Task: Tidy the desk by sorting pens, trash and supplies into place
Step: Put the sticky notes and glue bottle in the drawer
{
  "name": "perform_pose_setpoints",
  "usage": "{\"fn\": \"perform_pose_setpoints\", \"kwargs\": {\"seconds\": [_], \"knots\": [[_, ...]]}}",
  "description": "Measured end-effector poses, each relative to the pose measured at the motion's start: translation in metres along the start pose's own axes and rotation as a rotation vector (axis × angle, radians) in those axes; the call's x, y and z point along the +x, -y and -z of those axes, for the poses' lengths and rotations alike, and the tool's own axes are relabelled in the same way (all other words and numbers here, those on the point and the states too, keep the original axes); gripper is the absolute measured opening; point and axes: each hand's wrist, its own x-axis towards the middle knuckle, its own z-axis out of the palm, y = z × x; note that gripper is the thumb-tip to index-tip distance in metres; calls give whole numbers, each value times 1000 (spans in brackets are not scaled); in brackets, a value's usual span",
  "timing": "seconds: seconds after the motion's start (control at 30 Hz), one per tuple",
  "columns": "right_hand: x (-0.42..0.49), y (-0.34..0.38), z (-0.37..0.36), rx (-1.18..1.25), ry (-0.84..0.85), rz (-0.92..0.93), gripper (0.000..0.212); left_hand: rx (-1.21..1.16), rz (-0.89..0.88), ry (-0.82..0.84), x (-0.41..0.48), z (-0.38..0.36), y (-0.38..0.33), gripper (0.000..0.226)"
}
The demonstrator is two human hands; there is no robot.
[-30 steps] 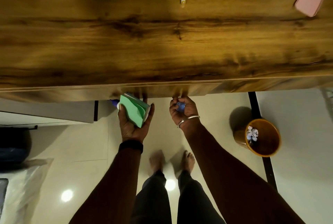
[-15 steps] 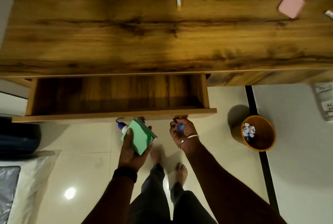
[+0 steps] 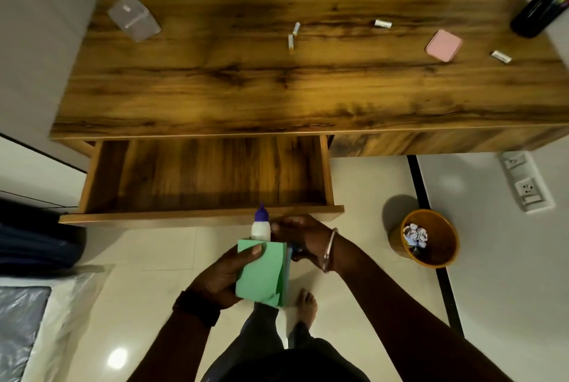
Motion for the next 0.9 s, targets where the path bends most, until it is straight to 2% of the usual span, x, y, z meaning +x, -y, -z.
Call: {"fn": "perform_pose_setpoints", "kwargs": {"seconds": [0.07, 0.2, 0.27, 0.33, 0.43, 0.5, 0.57, 0.63, 0.67, 0.77, 0.9], "knots": [[-6, 18, -3, -25, 30, 40, 48, 42, -40, -5, -6, -14, -23, 74], [-7, 56, -8, -63, -29, 122, 16, 142, -42, 49, -6, -33, -70, 76], [1, 72, -1, 67, -52, 175, 26, 161, -45, 80, -2, -37, -89, 72], [9, 90, 8, 149, -146, 225, 38, 189, -99, 34, 8, -36, -107, 61], [25, 114, 27, -93, -457, 230, 29, 211, -188, -157, 27, -25, -124, 41], [42, 122, 38, -232, -551, 205, 24, 209, -250, -304, 44, -12, -130, 25], [62, 123, 47, -499, -646, 215, 38, 237, -278, -384, 63, 4, -133, 18], [78, 122, 51, -917, -731, 222, 61, 279, -241, -414, 86, 20, -134, 31], [83, 122, 50, -1057, -751, 187, 64, 304, -198, -417, 98, 26, -134, 37], [93, 122, 42, -1286, -750, 13, 55, 333, -81, -425, 132, 35, -130, 38], [101, 110, 35, -1364, -778, -66, 37, 433, -46, -419, 165, 35, -120, 43]]}}
